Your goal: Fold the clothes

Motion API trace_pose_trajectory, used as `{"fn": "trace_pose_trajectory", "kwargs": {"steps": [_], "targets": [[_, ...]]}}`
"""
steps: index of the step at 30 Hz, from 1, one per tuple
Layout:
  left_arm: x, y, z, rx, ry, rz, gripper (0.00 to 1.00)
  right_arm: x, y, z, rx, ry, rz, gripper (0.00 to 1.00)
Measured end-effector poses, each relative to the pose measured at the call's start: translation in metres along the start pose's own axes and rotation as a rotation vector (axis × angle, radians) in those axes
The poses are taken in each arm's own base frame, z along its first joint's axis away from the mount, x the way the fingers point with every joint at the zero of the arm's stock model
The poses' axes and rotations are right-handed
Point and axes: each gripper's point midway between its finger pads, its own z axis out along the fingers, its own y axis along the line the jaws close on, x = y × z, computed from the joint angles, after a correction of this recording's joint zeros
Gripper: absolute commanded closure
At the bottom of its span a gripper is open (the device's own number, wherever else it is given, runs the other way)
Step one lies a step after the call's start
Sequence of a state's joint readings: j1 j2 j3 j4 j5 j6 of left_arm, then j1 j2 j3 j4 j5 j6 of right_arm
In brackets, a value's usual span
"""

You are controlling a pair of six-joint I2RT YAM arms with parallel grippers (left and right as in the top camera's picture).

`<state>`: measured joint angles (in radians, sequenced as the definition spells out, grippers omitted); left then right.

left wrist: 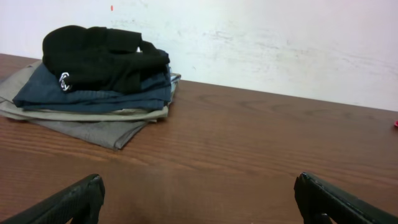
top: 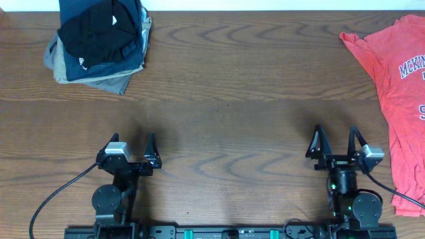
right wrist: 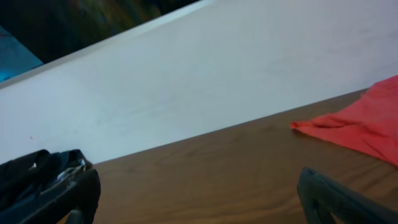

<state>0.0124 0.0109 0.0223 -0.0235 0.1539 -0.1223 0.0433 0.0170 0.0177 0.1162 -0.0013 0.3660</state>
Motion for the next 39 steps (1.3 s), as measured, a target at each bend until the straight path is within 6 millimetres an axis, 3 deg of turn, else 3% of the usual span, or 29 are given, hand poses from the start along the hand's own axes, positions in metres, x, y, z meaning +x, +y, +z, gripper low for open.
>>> {"fn": "trace_pose_trajectory", "kwargs": {"steps": [8, 17, 39], "targets": [[0.000, 0.000, 0.000, 0.000, 0.000, 0.000, 0.02, 0.008, -0.002, 0.000, 0.005, 0.023, -0.025, 0.01], [0.000, 0.000, 0.000, 0.000, 0.000, 0.000, 0.02, 0.046, -0.017, -0.004, 0.049, 0.181, -0.166, 0.01], [0.000, 0.000, 0.000, 0.000, 0.000, 0.000, 0.02, 0.039, -0.014, -0.003, 0.037, 0.154, -0.217, 0.01]]}}
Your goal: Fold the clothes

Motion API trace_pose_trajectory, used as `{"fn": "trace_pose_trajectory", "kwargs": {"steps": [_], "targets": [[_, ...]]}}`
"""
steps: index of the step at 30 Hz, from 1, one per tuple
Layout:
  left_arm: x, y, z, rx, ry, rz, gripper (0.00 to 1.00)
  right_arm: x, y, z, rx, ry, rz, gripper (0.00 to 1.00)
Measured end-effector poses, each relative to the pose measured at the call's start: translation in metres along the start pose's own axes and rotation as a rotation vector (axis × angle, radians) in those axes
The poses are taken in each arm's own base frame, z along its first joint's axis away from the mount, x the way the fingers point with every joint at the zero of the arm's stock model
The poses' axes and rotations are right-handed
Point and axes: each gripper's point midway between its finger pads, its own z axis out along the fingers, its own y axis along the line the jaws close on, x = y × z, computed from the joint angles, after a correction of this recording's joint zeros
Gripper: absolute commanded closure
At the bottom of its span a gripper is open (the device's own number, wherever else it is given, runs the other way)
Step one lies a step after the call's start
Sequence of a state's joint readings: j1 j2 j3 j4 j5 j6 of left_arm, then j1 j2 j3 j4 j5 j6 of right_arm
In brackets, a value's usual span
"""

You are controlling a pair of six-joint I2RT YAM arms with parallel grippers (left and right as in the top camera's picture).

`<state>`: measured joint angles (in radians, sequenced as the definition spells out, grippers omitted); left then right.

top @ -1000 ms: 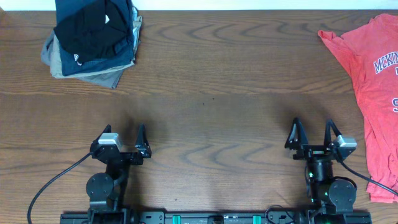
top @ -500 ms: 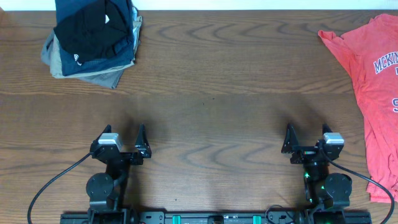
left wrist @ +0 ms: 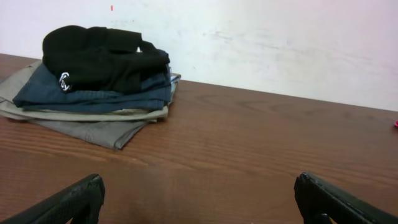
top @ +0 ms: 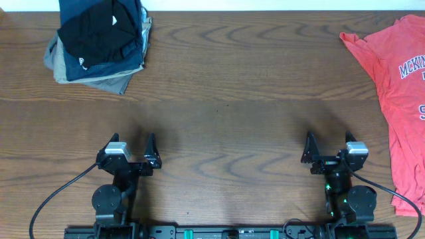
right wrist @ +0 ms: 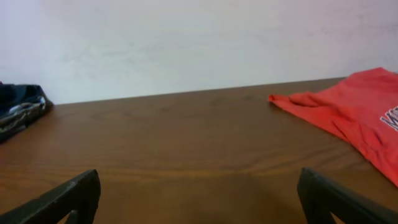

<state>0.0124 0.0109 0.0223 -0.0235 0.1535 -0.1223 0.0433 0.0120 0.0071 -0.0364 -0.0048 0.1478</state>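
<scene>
A red T-shirt (top: 402, 93) with dark lettering lies spread flat along the table's right edge; its sleeve (right wrist: 348, 109) shows in the right wrist view. A stack of folded clothes (top: 99, 40), black on blue on grey, sits at the far left corner and shows as the stack (left wrist: 99, 74) in the left wrist view. My left gripper (top: 129, 147) stands open near the front left, holding nothing. My right gripper (top: 328, 146) stands open near the front right, left of the shirt, also holding nothing.
The wooden table (top: 226, 99) runs between the stack and the shirt. A white wall (left wrist: 261, 37) stands behind the far edge. A black cable (top: 56, 196) trails from the left arm's base.
My right gripper has moved slightly left and back toward its base and levelled out, its view no longer tilted. The left arm, the shirt and the stack have not moved.
</scene>
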Motion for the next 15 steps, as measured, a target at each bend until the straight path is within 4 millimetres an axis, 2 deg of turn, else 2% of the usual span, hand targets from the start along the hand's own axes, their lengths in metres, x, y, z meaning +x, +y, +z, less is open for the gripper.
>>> {"fn": "trace_pose_trajectory", "kwargs": {"steps": [15], "targets": [[0.0000, -0.0001, 0.0000, 0.000, 0.000, 0.000, 0.02, 0.0079, -0.0019, -0.0001, 0.009, 0.032, 0.000, 0.01]]}}
